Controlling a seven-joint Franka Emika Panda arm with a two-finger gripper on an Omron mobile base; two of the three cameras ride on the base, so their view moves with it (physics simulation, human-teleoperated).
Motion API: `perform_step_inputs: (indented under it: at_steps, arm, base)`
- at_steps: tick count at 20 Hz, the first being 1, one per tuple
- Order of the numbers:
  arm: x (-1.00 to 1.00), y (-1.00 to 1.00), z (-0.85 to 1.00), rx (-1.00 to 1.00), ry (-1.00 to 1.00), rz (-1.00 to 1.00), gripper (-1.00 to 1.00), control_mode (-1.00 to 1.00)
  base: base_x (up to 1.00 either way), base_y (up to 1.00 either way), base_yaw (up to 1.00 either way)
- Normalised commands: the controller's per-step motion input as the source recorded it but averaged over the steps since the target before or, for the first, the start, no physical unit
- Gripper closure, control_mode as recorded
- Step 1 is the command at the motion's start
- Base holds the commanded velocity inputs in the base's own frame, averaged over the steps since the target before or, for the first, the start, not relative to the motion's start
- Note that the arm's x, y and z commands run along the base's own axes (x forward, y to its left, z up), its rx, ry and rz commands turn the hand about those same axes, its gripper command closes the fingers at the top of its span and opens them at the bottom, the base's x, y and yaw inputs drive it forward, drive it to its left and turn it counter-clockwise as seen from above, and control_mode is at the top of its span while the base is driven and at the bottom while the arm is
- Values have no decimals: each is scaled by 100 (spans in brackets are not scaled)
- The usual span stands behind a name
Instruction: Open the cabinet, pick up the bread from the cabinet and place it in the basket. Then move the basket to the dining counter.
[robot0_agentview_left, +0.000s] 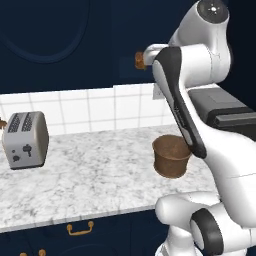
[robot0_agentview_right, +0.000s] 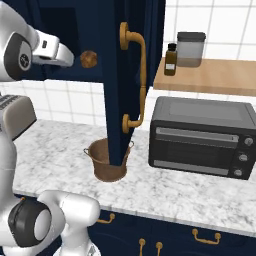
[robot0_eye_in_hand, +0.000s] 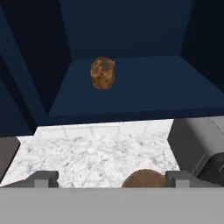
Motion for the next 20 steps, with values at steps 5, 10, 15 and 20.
perform_step_inputs:
  at_steps: [5, 10, 15, 20]
  arm:
    - [63, 0, -5, 6, 4, 11, -100, -100]
    - [47, 0, -21, 1, -1, 8, -100, -100]
    - [61, 0, -22, 0, 0, 0, -100, -100]
    - [59, 2, -19, 0, 0, 0, -100, -100]
  base:
    - [0, 0, 0]
    - [0, 0, 0]
    - [0, 0, 0]
    - [0, 0, 0]
